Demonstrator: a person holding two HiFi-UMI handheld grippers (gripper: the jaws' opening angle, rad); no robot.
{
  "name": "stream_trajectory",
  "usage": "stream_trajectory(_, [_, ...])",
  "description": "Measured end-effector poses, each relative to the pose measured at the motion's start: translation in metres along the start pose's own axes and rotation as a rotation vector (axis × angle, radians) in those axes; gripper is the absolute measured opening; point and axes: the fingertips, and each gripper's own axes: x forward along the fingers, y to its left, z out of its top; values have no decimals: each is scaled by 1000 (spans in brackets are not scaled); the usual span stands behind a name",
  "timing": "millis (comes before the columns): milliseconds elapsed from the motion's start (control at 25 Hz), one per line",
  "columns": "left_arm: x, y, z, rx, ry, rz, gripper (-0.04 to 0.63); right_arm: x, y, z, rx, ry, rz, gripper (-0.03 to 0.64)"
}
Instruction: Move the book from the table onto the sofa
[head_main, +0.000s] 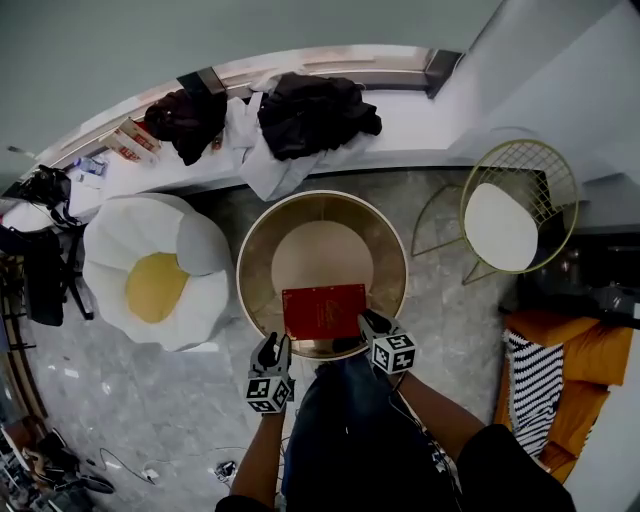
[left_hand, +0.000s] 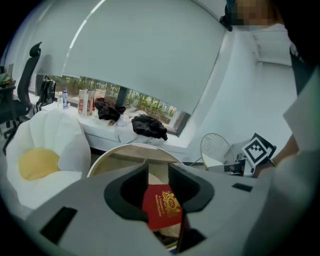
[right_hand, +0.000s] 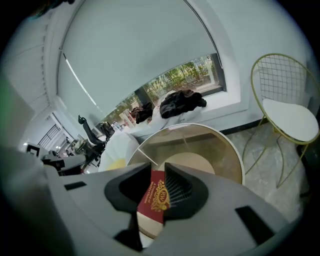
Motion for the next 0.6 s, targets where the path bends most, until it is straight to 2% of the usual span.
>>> stream_trajectory(120, [27,15,-29,-4,87,-18,129,28,-28,-15,-25,37,-23,139])
stream_trajectory(280, [57,26,-77,-108,220,-77,186,50,-63,-36,-14,111,-73,183])
stream_trajectory(440, [75,54,-112,-170,268,-20,212,67,-84,-66,67,194,-88,206])
stream_trajectory(600, [93,78,-134,-213,334,33,230,83,-83,-85,71,240,-55,227])
